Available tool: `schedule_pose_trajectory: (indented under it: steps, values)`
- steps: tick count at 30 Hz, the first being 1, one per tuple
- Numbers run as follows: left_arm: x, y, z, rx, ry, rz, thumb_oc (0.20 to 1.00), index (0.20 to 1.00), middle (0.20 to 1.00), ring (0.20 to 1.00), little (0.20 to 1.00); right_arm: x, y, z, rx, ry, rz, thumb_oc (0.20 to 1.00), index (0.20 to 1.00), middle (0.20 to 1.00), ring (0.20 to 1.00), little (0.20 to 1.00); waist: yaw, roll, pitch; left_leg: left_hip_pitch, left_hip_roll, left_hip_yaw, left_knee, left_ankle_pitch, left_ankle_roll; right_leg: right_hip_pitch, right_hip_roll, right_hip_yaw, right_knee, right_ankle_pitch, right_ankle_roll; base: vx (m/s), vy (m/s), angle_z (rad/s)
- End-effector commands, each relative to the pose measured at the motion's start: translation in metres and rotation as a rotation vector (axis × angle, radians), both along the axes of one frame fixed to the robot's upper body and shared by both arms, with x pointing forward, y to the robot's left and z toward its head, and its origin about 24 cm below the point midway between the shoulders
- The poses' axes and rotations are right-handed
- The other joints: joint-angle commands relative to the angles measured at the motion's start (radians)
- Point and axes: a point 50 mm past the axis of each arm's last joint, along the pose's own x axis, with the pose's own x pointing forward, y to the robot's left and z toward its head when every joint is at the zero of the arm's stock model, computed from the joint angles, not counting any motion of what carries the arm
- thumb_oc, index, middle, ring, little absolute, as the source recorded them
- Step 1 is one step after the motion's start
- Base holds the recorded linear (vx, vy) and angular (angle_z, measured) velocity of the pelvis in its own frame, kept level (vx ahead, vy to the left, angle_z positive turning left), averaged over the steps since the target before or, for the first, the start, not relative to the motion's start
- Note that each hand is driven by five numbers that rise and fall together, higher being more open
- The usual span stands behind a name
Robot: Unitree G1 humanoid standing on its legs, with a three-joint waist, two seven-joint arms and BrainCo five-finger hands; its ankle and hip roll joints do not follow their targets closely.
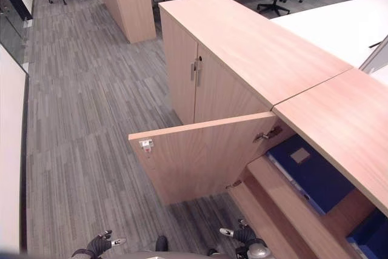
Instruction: Put the empty folder in the office cabinet
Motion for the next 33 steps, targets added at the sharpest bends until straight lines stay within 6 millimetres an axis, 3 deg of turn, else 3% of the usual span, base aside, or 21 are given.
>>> schedule_pose_trajectory:
  steps: [1, 6, 12, 13, 14, 17, 19, 20, 25, 26, 27, 28, 30, 31, 33]
  values:
    - [0.028, 0.002, 0.008, 0.009, -0.088, 0.011, 1.0, 1.0, 1.0, 1.0, 1.0, 0.006, -0.007, 0.003, -0.004, -0.036, -0.049, 1.0, 1.0, 1.0, 1.0, 1.0, 0.006, 0.0, -0.001, 0.0, 0.014, 0.033, 0.077, -0.089, -0.049, 0.005, -0.077, 0.012, 0.025, 0.0, 0.119, 0.02, -0.006, -0.06]
    - [0.025, -0.001, 0.006, 0.002, -0.076, 0.001, 1.0, 1.0, 1.0, 1.0, 1.0, 0.003, -0.01, 0.003, -0.014, -0.024, -0.042, 1.0, 1.0, 1.0, 1.0, 1.0, 0.005, -0.004, -0.004, 0.013, 0.016, 0.04, 0.072, -0.093, -0.051, 0.021, -0.087, 0.003, 0.006, 0.011, 0.127, -0.01, 0.016, -0.02]
    - [0.034, -0.002, 0.009, 0.0, -0.1, -0.008, 1.0, 1.0, 1.0, 1.0, 1.0, 0.018, -0.01, 0.007, -0.01, -0.069, -0.055, 1.0, 1.0, 1.0, 1.0, 1.0, 0.006, -0.003, 0.025, -0.02, 0.029, 0.052, 0.077, -0.077, -0.05, -0.029, -0.087, 0.027, 0.033, 0.027, 0.142, -0.13, 0.013, -0.11]
    - [0.045, 0.001, 0.014, 0.009, -0.128, -0.021, 1.0, 1.0, 1.0, 1.0, 1.0, 0.028, -0.01, 0.011, -0.003, -0.099, -0.063, 1.0, 1.0, 1.0, 1.0, 1.0, 0.003, 0.003, 0.044, -0.059, 0.036, 0.049, 0.098, -0.068, -0.044, -0.065, -0.082, 0.067, 0.091, 0.014, 0.142, -0.28, -0.007, -0.06]
    - [0.049, 0.002, 0.015, 0.015, -0.134, -0.029, 1.0, 1.0, 1.0, 1.0, 1.0, 0.032, -0.011, 0.013, -0.004, -0.108, -0.066, 1.0, 1.0, 1.0, 1.0, 1.0, 0.009, 0.007, 0.048, -0.09, 0.042, 0.053, 0.118, -0.063, -0.041, -0.071, -0.083, 0.066, 0.122, 0.001, 0.138, -0.36, -0.023, -0.05]
    - [0.049, 0.005, 0.016, 0.025, -0.132, -0.028, 1.0, 1.0, 1.0, 1.0, 1.0, 0.034, -0.009, 0.013, 0.003, -0.114, -0.066, 1.0, 1.0, 1.0, 1.0, 1.0, 0.024, 0.005, 0.038, -0.13, 0.044, 0.062, 0.14, -0.055, -0.04, -0.049, -0.085, 0.044, 0.144, -0.029, 0.126, -0.15, -0.038, -0.06]
    - [0.043, 0.008, 0.014, 0.023, -0.114, 0.0, 1.0, 1.0, 1.0, 1.0, 1.0, 0.028, -0.007, 0.01, 0.007, -0.095, -0.058, 1.0, 1.0, 1.0, 1.0, 1.0, 0.059, -0.011, 0.005, -0.17, 0.032, 0.073, 0.152, -0.028, -0.046, 0.04, -0.064, 0.034, 0.111, -0.064, 0.129, -0.17, -0.147, -0.2]
    - [0.038, 0.007, 0.012, 0.012, -0.108, 0.019, 1.0, 1.0, 1.0, 1.0, 1.0, 0.027, -0.006, 0.009, 0.005, -0.089, -0.046, 1.0, 1.0, 1.0, 1.0, 1.0, 0.073, -0.014, 0.003, -0.181, 0.043, 0.065, 0.162, 0.0, -0.062, 0.065, -0.057, 0.054, 0.054, -0.084, 0.112, -0.13, -0.228, -0.12]
    - [0.034, 0.001, 0.009, 0.0, -0.103, 0.023, 1.0, 1.0, 1.0, 1.0, 1.0, 0.027, -0.009, 0.011, -0.011, -0.096, -0.021, 1.0, 1.0, 1.0, 1.0, 1.0, 0.065, 0.016, 0.028, -0.188, 0.069, 0.038, 0.143, 0.061, -0.092, 0.073, -0.029, 0.065, -0.006, -0.087, 0.092, -0.11, -0.148, 0.01]
    - [0.037, -0.005, 0.008, -0.013, -0.112, 0.026, 1.0, 1.0, 1.0, 1.0, 1.0, 0.029, -0.016, 0.013, -0.035, -0.1, -0.018, 1.0, 1.0, 1.0, 1.0, 1.0, 0.07, 0.038, 0.049, -0.209, 0.079, 0.019, 0.118, 0.107, -0.123, 0.075, -0.018, 0.049, -0.039, -0.082, 0.087, -0.19, -0.117, 0.2]
    - [0.037, -0.005, 0.008, -0.013, -0.113, 0.026, 1.0, 1.0, 1.0, 1.0, 1.0, 0.029, -0.016, 0.013, -0.035, -0.1, -0.018, 1.0, 1.0, 1.0, 1.0, 1.0, 0.069, 0.039, 0.05, -0.209, 0.08, 0.017, 0.117, 0.109, -0.123, 0.075, -0.017, 0.048, -0.04, -0.081, 0.086, -0.35, -0.1, 0.31]
    - [0.045, -0.01, 0.01, -0.026, -0.133, 0.03, 1.0, 1.0, 1.0, 1.0, 1.0, 0.034, -0.027, 0.017, -0.078, -0.101, -0.011, 1.0, 1.0, 1.0, 1.0, 1.0, 0.075, 0.054, 0.082, -0.237, 0.078, -0.012, 0.12, 0.123, -0.161, 0.059, -0.019, 0.029, -0.043, -0.068, 0.083, -0.31, -0.042, 0.26]
    - [0.047, -0.012, 0.01, -0.033, -0.134, 0.03, 1.0, 1.0, 1.0, 1.0, 1.0, 0.035, -0.03, 0.017, -0.091, -0.096, -0.005, 1.0, 1.0, 1.0, 1.0, 1.0, 0.071, 0.054, 0.089, -0.232, 0.077, -0.027, 0.135, 0.101, -0.163, 0.041, -0.026, 0.017, -0.041, -0.056, 0.084, -0.29, -0.037, 0.14]
    - [0.041, -0.016, 0.007, -0.036, -0.114, 0.015, 1.0, 1.0, 1.0, 1.0, 1.0, 0.032, -0.035, 0.017, -0.112, -0.078, 0.005, 1.0, 1.0, 1.0, 1.0, 1.0, 0.053, 0.045, 0.077, -0.183, 0.093, -0.02, 0.173, 0.041, -0.149, 0.008, -0.053, -0.01, -0.045, -0.025, 0.09, -0.2, -0.02, -0.06]
    - [0.039, -0.018, 0.006, -0.034, -0.106, -0.014, 1.0, 1.0, 1.0, 1.0, 1.0, 0.029, -0.041, 0.017, -0.125, -0.066, -0.006, 1.0, 1.0, 1.0, 1.0, 1.0, 0.029, 0.042, 0.062, -0.11, 0.12, 0.012, 0.203, -0.006, -0.142, -0.008, -0.065, -0.025, -0.043, -0.013, 0.087, -0.17, -0.013, -0.13]
